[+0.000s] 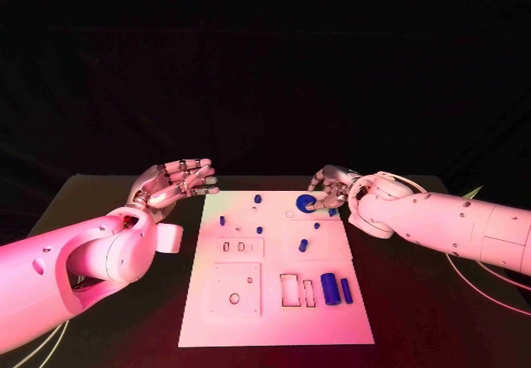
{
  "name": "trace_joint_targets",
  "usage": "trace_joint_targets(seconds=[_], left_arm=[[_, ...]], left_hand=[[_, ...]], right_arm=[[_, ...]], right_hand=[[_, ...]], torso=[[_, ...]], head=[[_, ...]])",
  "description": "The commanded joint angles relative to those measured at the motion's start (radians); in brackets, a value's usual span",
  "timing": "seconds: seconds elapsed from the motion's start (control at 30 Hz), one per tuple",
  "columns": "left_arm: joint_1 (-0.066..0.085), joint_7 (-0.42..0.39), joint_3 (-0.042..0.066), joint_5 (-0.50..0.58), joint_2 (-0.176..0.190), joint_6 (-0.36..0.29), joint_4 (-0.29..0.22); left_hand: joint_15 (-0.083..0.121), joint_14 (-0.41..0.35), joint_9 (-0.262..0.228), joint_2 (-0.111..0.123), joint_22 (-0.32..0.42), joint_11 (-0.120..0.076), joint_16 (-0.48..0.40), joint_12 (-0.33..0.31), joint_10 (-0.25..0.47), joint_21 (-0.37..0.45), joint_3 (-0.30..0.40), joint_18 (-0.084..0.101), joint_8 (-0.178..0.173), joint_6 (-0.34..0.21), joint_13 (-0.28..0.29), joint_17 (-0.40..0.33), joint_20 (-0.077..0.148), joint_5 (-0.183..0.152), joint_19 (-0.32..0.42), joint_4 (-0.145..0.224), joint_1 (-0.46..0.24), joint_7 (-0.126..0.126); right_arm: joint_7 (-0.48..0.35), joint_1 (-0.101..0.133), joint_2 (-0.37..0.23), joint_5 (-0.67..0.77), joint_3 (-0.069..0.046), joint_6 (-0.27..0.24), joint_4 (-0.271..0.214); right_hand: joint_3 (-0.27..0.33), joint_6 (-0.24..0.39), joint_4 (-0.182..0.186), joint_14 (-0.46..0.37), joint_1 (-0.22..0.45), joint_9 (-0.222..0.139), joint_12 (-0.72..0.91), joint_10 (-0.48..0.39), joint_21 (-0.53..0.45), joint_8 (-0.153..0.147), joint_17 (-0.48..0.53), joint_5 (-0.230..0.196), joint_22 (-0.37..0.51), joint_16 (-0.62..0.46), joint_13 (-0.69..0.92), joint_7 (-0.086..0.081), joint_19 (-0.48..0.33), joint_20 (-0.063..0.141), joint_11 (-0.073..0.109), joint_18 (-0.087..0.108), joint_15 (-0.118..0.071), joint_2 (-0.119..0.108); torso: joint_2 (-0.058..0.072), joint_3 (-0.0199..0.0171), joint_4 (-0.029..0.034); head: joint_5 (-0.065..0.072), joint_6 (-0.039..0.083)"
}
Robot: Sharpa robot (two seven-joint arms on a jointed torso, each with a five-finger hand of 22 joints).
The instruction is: Assemble the parts on the task board
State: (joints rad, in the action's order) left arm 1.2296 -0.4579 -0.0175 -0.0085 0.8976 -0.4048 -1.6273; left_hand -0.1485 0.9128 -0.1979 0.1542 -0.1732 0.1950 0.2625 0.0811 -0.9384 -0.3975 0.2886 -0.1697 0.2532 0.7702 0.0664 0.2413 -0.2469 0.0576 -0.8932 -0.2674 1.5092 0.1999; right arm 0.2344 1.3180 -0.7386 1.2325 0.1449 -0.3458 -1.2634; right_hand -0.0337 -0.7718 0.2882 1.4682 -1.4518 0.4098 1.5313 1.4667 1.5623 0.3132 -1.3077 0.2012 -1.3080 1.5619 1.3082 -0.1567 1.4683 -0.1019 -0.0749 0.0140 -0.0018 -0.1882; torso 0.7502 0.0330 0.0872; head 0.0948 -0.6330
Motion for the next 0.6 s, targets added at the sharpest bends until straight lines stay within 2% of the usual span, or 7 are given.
trace_joint_targets(seconds=[0.03,0.3,0.6], left_arm=[[0.001,-0.010,0.001,-0.001,-0.003,0.022,-0.001],[0.001,-0.010,0.001,-0.002,-0.004,0.023,-0.001],[0.001,-0.009,0.001,-0.002,-0.005,0.023,0.001]], left_hand=[[-0.003,-0.002,0.000,0.002,-0.001,0.000,0.006,-0.003,-0.003,-0.007,0.001,-0.010,0.001,0.000,0.000,0.001,0.003,-0.007,0.002,0.006,0.011,0.034],[-0.003,-0.002,0.000,0.002,-0.001,0.000,0.006,-0.003,-0.003,-0.007,0.001,-0.010,0.001,0.000,0.000,0.001,0.003,-0.007,0.002,0.006,0.011,0.034],[-0.003,-0.002,0.000,0.002,-0.001,0.000,0.006,-0.003,-0.003,-0.007,0.001,-0.010,0.001,0.000,0.000,0.001,0.003,-0.007,0.002,0.006,0.011,0.034]], right_arm=[[-0.013,-0.003,0.008,-0.001,0.000,0.011,0.008],[-0.008,-0.010,0.023,-0.001,0.000,0.004,0.023],[-0.005,-0.014,0.030,0.001,0.000,0.000,0.034]], right_hand=[[-0.007,-0.004,-0.001,0.100,-0.006,-0.001,0.004,0.067,0.007,0.006,-0.248,0.007,-0.261,0.005,0.223,-0.005,0.101,-0.008,-0.005,-0.014,0.009,0.008],[-0.019,-0.011,-0.002,0.100,-0.010,-0.003,0.007,0.069,0.009,0.008,-0.250,0.010,-0.263,0.005,0.226,-0.006,0.102,-0.009,-0.006,-0.014,0.010,0.015],[-0.063,-0.034,-0.006,0.100,-0.025,-0.010,0.009,0.071,0.009,0.008,-0.252,0.000,-0.263,0.006,0.229,-0.007,0.102,-0.011,-0.006,-0.014,0.011,0.032]], torso=[[0.004,-0.0024,0.0041],[0.004,-0.0023,0.0017],[0.003,-0.0015,0.0033]], head=[[0.000,-0.002],[-0.002,-0.008],[-0.002,-0.014]])
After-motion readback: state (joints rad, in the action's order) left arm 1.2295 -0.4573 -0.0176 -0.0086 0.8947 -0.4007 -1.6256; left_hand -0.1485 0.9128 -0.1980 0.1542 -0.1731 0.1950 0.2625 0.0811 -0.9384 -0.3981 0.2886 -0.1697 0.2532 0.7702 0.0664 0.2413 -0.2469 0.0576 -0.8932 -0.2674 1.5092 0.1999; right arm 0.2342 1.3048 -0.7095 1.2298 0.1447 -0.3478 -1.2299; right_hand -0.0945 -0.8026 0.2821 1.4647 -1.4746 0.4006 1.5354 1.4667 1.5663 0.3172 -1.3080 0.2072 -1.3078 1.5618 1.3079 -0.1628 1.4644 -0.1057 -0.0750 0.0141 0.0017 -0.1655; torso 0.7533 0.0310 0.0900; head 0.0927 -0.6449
